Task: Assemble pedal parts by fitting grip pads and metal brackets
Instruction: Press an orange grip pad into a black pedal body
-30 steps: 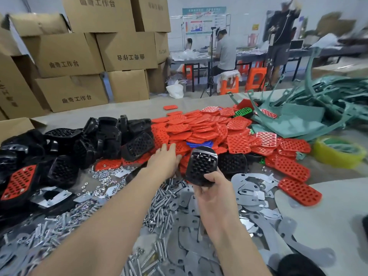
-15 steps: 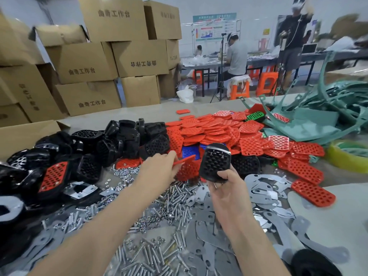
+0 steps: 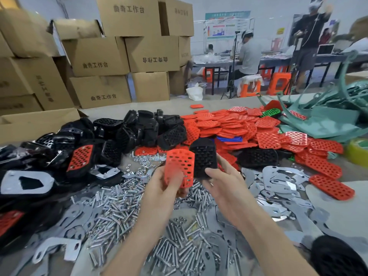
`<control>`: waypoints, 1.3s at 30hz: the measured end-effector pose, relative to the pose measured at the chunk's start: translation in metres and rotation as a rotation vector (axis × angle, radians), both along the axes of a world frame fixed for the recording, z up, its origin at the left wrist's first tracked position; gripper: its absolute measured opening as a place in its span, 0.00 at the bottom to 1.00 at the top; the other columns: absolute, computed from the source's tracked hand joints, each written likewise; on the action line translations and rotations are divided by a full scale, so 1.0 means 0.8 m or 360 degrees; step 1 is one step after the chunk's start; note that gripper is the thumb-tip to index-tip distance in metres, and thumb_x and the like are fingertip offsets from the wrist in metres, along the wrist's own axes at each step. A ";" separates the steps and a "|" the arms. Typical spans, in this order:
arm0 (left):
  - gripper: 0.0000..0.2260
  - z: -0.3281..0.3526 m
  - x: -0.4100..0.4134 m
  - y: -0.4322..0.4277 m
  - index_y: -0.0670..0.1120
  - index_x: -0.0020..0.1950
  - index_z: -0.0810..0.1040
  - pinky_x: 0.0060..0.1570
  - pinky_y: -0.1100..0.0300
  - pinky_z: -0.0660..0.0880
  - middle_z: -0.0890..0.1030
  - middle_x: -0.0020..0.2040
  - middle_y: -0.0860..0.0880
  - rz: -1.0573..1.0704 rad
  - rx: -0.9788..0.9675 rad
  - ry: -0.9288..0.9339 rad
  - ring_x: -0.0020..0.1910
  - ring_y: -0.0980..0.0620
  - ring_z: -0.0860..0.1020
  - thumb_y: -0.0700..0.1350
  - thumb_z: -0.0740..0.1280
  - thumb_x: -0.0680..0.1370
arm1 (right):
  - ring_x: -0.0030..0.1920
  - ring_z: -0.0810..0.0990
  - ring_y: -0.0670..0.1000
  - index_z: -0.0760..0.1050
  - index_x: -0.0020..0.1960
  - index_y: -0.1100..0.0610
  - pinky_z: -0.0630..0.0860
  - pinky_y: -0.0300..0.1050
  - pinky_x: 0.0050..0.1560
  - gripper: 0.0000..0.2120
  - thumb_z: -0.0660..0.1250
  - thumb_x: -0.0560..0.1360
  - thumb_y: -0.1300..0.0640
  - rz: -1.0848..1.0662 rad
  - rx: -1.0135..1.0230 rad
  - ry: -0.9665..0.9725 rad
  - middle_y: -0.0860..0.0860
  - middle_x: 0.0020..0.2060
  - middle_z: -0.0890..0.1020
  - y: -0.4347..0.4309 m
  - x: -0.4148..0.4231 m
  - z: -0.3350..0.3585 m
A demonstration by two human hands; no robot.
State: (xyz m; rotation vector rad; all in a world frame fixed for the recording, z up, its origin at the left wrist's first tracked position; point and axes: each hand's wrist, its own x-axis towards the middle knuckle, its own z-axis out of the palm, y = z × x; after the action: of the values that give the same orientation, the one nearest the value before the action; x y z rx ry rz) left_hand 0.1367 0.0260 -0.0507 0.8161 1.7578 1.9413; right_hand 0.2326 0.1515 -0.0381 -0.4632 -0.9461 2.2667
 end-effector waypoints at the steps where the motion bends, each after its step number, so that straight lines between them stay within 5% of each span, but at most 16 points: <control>1: 0.06 0.000 0.000 0.000 0.50 0.57 0.78 0.42 0.61 0.81 0.87 0.45 0.50 -0.0010 -0.0009 0.0051 0.40 0.52 0.85 0.47 0.67 0.81 | 0.57 0.85 0.58 0.71 0.73 0.62 0.84 0.48 0.55 0.25 0.59 0.79 0.77 0.0023 0.0020 0.0010 0.65 0.63 0.82 -0.002 -0.001 0.000; 4: 0.04 -0.003 0.001 0.000 0.51 0.56 0.78 0.41 0.65 0.79 0.87 0.45 0.52 -0.0042 -0.0044 0.0104 0.40 0.53 0.85 0.47 0.67 0.82 | 0.57 0.84 0.59 0.71 0.73 0.63 0.85 0.46 0.50 0.24 0.58 0.80 0.77 0.0097 0.0078 0.0038 0.66 0.65 0.80 -0.006 -0.001 0.001; 13: 0.04 -0.010 -0.005 -0.001 0.54 0.56 0.78 0.41 0.66 0.78 0.86 0.46 0.53 -0.0087 -0.0052 0.0066 0.41 0.53 0.85 0.49 0.68 0.82 | 0.66 0.81 0.62 0.71 0.74 0.60 0.82 0.53 0.61 0.25 0.58 0.81 0.76 0.0174 0.0217 0.0011 0.62 0.65 0.81 -0.007 0.004 -0.003; 25: 0.07 -0.007 -0.010 -0.004 0.50 0.58 0.78 0.43 0.61 0.81 0.87 0.46 0.51 0.0013 0.0025 -0.0004 0.42 0.51 0.85 0.49 0.68 0.81 | 0.67 0.81 0.62 0.71 0.74 0.60 0.79 0.54 0.67 0.25 0.59 0.80 0.76 0.0199 0.0193 0.0029 0.64 0.67 0.80 -0.006 0.006 -0.003; 33: 0.04 -0.005 -0.024 -0.004 0.47 0.55 0.79 0.42 0.57 0.80 0.86 0.44 0.50 0.0168 0.0246 -0.0131 0.39 0.52 0.84 0.44 0.69 0.81 | 0.62 0.84 0.58 0.73 0.72 0.61 0.82 0.49 0.60 0.24 0.61 0.78 0.72 0.0244 0.0090 0.0104 0.61 0.64 0.83 -0.001 0.006 0.000; 37: 0.08 -0.001 -0.025 -0.008 0.57 0.52 0.82 0.44 0.53 0.77 0.85 0.43 0.52 0.0174 0.0243 -0.0042 0.37 0.55 0.79 0.57 0.72 0.75 | 0.50 0.86 0.51 0.80 0.65 0.62 0.83 0.42 0.45 0.21 0.68 0.72 0.62 0.0116 0.0039 0.0050 0.58 0.58 0.86 0.001 0.005 0.002; 39: 0.14 0.002 -0.024 -0.012 0.59 0.53 0.83 0.44 0.54 0.77 0.85 0.43 0.53 0.0151 0.0247 -0.0034 0.37 0.56 0.79 0.63 0.71 0.71 | 0.43 0.86 0.46 0.86 0.54 0.58 0.80 0.37 0.37 0.11 0.69 0.74 0.60 0.0024 0.0063 -0.0058 0.54 0.49 0.87 0.004 0.006 -0.002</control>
State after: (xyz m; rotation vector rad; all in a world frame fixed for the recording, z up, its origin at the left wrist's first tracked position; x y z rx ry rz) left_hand 0.1177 0.0165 -0.0495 0.7718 1.6780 2.1625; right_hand 0.2374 0.1548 -0.0399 -0.4827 -1.0138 2.2560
